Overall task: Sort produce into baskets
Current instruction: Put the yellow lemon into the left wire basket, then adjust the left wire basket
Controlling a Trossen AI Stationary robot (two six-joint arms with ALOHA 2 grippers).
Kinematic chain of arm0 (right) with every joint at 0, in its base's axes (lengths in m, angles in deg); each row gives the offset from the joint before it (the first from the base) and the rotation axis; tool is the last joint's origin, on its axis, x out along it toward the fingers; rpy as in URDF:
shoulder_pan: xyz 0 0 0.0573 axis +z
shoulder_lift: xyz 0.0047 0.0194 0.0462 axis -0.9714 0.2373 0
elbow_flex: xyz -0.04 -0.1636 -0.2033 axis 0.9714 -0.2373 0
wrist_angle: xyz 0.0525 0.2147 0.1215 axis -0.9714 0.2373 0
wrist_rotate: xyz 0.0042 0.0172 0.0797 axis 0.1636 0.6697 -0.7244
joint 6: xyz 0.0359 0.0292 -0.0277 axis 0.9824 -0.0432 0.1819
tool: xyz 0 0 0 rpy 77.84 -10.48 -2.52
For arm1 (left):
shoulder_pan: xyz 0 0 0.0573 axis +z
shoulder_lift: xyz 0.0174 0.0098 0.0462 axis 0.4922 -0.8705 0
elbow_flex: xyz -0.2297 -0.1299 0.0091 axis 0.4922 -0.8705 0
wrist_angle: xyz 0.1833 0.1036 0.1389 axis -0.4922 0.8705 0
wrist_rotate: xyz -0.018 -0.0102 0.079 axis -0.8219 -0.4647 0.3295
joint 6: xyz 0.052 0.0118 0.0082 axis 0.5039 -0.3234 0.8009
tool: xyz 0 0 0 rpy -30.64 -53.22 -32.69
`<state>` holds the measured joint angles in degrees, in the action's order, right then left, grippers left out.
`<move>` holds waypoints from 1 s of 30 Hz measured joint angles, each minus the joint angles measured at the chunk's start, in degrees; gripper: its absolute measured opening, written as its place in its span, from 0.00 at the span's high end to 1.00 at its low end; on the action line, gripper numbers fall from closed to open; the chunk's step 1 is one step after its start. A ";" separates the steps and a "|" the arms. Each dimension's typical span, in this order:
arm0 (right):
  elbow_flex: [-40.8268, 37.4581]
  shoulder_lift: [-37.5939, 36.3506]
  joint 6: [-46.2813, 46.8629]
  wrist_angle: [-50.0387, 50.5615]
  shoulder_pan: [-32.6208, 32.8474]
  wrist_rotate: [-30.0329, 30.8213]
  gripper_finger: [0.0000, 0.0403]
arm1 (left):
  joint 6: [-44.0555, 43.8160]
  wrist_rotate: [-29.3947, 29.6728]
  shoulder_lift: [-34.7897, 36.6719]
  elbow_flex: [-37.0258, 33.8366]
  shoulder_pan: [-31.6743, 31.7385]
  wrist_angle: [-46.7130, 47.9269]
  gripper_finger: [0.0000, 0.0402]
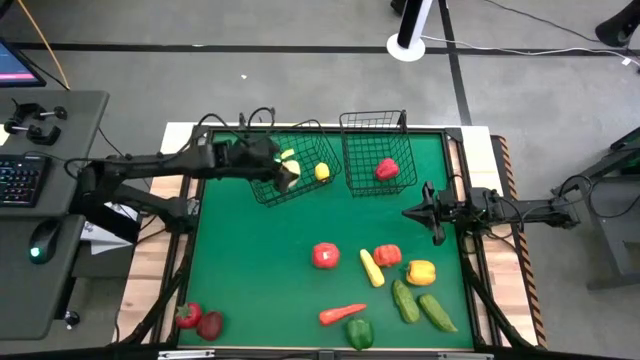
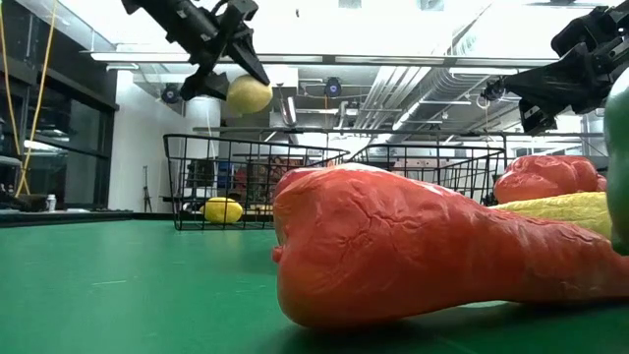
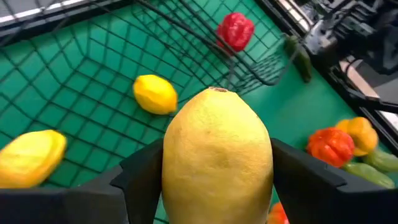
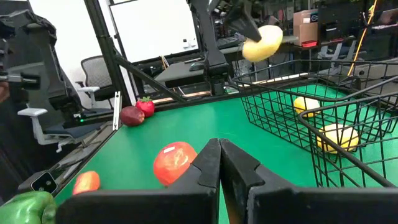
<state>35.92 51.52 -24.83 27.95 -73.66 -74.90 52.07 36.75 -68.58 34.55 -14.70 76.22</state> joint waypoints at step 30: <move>-0.02 -0.02 0.00 0.00 0.02 0.02 1.00 | 11.65 8.71 -3.62 0.74 0.82 13.87 0.96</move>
<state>35.90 51.50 -24.83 27.95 -73.64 -74.88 63.73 45.46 -72.20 35.29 -13.87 90.09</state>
